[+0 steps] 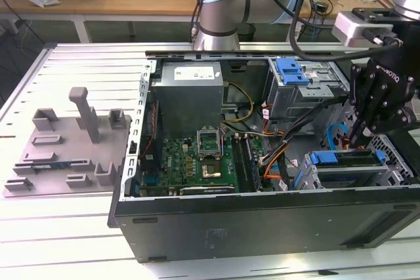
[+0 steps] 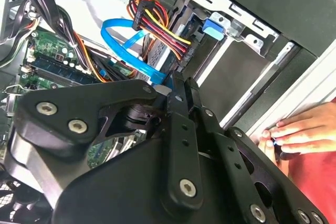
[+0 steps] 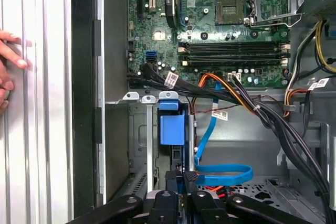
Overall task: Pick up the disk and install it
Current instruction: 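Insert the second disk wire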
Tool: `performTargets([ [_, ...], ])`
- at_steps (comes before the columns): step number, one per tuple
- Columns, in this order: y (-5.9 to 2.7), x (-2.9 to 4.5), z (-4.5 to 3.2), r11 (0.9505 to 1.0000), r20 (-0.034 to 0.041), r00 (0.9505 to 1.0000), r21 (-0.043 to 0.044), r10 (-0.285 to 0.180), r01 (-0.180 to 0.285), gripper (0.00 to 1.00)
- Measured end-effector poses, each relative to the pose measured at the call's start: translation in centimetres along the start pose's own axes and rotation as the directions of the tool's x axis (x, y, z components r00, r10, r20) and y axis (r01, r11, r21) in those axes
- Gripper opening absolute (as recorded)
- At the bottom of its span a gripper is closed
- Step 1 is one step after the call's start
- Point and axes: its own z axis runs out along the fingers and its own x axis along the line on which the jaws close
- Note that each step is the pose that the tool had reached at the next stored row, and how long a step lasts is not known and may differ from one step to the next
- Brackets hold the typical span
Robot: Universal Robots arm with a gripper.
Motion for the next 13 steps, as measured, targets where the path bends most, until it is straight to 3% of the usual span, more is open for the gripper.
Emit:
performTargets([
  [13, -0.03, 0.41, 0.68, 1.0, 0.0383, 0.9993, 0.005, 0.0, 0.0, 0.16],
])
